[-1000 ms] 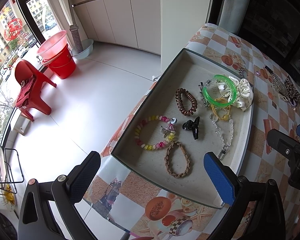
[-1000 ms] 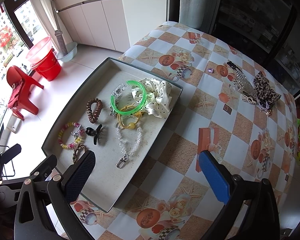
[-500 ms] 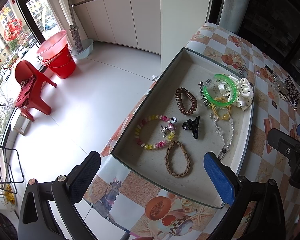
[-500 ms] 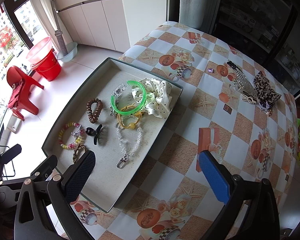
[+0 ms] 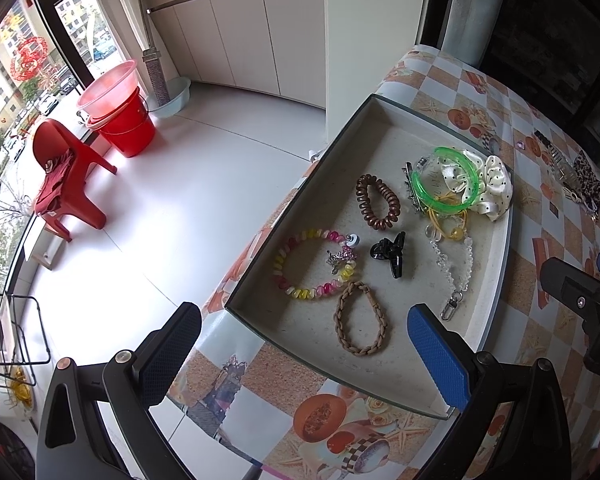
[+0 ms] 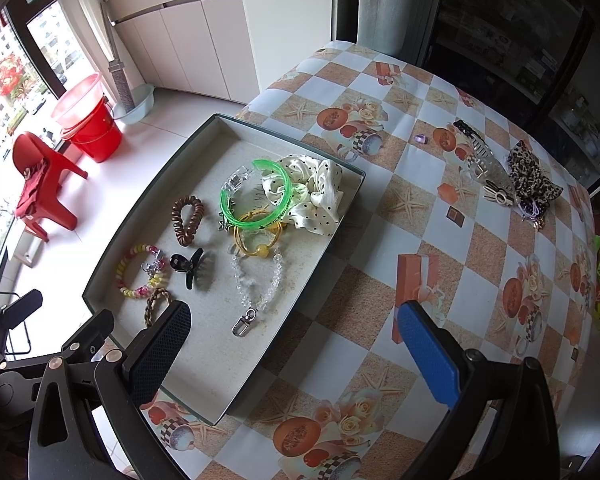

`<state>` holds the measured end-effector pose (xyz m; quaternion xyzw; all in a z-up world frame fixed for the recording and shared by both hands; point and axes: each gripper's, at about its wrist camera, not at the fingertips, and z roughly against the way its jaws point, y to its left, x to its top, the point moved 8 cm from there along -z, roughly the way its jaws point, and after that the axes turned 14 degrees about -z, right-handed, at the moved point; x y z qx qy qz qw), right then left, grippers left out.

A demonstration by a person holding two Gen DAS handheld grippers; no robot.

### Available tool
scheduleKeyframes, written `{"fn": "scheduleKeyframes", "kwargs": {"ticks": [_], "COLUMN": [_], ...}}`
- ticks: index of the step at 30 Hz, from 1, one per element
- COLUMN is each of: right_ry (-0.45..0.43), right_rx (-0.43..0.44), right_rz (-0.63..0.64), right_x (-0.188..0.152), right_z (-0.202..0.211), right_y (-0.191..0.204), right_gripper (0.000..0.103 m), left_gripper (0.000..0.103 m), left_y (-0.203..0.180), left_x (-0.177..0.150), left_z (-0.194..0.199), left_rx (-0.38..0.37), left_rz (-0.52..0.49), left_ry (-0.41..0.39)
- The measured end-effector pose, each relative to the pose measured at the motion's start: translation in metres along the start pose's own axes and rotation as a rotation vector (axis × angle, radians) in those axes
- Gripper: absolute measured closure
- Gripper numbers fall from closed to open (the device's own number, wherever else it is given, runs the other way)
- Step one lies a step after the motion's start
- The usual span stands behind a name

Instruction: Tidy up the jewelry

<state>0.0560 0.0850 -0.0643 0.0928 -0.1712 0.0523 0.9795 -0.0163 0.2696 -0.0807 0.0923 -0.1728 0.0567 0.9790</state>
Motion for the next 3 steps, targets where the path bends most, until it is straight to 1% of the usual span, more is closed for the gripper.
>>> {"fn": "scheduleKeyframes", "kwargs": {"ticks": [3], "right_ry": [0.000], "right_rx": [0.000], "right_rz": [0.001], "right_x": [-0.0007], "right_z": [-0.0005], "right_y": [-0.0009], "right_gripper": [0.000], "left_gripper": [0.000], "left_y": [0.0003], "left_x": [0.0009], "left_z": [-0.0007], "left_rx": [-0.002], "left_rz": [-0.002], "left_ry": [0.004]}}
